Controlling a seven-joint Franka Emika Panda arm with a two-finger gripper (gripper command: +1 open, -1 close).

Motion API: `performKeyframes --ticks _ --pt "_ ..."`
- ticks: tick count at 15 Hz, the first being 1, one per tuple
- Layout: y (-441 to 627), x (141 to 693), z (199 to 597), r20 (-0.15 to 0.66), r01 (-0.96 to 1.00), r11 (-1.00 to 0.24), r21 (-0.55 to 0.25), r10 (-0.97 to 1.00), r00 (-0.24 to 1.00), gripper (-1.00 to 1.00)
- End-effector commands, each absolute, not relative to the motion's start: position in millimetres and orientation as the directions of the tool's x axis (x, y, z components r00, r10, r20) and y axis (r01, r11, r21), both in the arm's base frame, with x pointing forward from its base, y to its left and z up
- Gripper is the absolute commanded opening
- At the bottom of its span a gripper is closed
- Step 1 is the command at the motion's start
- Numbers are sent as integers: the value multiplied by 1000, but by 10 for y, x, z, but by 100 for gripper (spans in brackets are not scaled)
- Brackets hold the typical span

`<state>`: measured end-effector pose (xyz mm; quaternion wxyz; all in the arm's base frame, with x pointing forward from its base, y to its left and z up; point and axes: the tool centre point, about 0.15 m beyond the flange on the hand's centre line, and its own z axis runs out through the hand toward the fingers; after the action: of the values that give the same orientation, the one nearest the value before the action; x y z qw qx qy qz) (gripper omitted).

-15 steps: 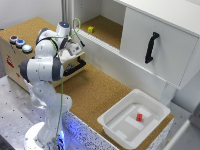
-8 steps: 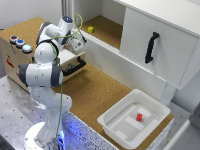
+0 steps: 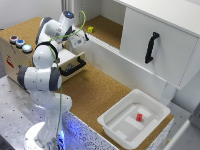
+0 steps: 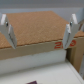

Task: Put the purple object in the drawer

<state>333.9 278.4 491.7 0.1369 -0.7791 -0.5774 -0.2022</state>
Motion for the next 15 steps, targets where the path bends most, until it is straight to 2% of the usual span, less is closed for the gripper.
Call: performKeyframes --ticks 1,2,5,7,9,15 --pt "2903 3548 5037 513 853 -521 30 741 434 100" --pt "2920 3625 5047 516 812 -583 39 707 483 100" --pt "3055 3855 5104 553 640 -740 208 629 547 100" --pt "3123 4033 5076 547 541 -810 224 564 619 100" --pt "3211 4200 5059 559 459 -859 229 502 660 100" --pt "3292 4939 4968 562 245 -962 124 271 782 100"
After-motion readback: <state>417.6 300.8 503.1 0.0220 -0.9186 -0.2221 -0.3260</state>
